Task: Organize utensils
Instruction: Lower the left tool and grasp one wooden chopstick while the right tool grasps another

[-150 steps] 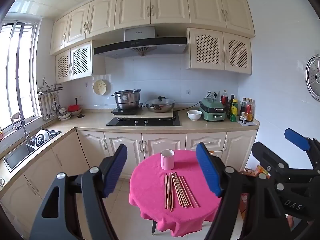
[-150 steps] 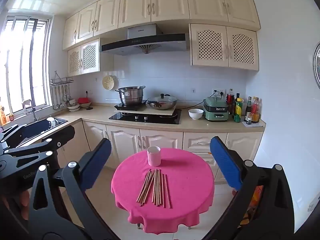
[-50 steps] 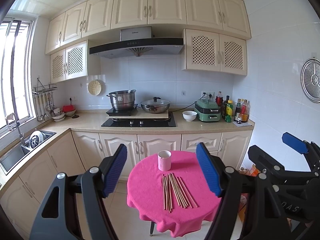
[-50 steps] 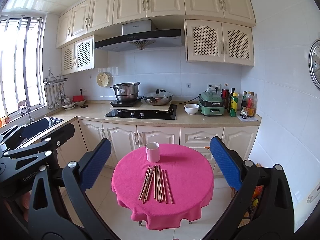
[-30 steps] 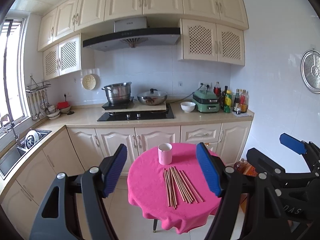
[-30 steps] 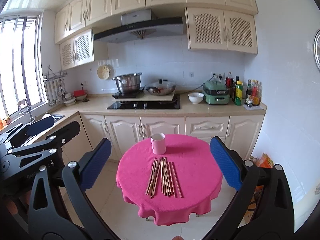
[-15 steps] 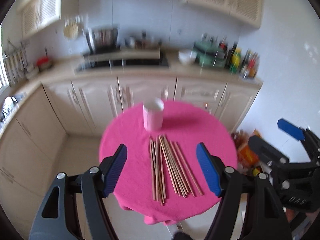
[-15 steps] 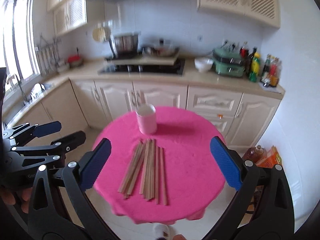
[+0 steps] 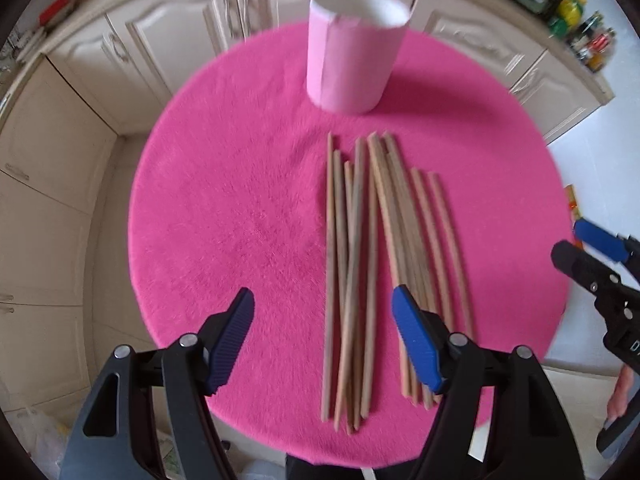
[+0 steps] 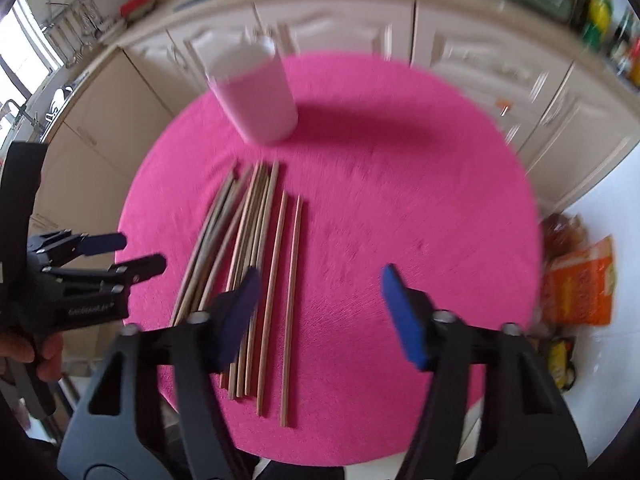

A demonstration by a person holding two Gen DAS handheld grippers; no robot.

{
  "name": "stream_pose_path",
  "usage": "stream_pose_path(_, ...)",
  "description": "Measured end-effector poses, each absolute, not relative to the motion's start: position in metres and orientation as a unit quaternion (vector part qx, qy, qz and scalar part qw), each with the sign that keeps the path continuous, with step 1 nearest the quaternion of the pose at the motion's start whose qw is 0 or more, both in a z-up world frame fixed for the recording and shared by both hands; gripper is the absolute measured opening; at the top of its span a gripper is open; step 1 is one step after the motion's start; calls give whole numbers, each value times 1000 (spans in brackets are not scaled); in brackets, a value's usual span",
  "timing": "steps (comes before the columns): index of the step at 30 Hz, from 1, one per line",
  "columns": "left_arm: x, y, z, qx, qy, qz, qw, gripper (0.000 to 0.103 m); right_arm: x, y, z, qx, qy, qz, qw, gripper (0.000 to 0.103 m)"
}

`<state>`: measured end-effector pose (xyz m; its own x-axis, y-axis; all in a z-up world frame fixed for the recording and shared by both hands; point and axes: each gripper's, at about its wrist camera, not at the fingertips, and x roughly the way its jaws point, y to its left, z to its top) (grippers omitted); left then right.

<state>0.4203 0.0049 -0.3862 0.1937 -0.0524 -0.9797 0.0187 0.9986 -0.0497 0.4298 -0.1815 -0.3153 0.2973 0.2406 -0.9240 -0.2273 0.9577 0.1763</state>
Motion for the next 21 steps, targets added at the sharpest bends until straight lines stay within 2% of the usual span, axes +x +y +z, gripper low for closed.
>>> stream_pose_path(2, 427, 7, -395, -5, 645, -21, 764, 59, 437, -180, -333, 10, 593, 149, 792, 52)
stream_pose_path(10, 451, 15, -432, 16, 676, -18, 737, 56, 452, -173, -361, 22, 628, 148, 763, 37)
stream_pose_path(18, 462, 12, -442, 55, 691, -24, 720, 56, 457, -162, -372, 14, 642, 146, 752, 32)
stream_pose_path(21, 470, 7, -439, 55, 699, -38, 712, 40, 460, -154, -375, -1, 647, 143, 749, 27)
